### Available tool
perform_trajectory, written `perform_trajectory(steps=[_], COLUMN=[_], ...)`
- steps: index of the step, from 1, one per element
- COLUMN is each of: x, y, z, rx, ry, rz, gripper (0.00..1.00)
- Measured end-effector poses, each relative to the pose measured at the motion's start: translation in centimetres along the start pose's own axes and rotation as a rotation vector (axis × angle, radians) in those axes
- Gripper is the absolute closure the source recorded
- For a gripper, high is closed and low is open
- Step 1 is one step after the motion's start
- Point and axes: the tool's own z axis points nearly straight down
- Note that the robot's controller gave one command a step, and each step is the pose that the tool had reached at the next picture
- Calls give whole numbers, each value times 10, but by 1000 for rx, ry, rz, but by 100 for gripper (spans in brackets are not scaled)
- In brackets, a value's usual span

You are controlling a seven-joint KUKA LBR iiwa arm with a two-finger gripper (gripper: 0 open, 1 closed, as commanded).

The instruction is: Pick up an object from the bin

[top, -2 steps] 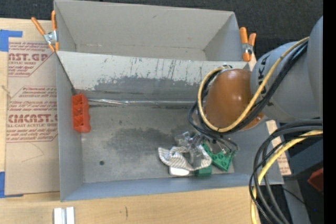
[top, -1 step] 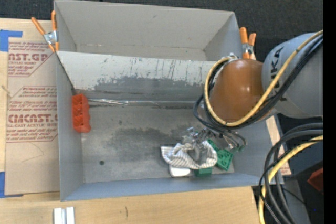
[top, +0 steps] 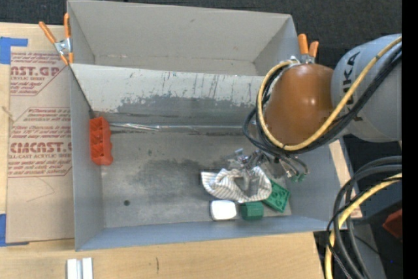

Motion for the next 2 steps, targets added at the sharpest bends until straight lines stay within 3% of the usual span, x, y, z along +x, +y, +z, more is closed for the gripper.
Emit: perform_trajectory(steps=[1,2], x=[6,-4], y=[2,-7], z=[-19,-18], rx=[-11,3], ry=[26,-8], rz=[-10,7], gripper=[100,100])
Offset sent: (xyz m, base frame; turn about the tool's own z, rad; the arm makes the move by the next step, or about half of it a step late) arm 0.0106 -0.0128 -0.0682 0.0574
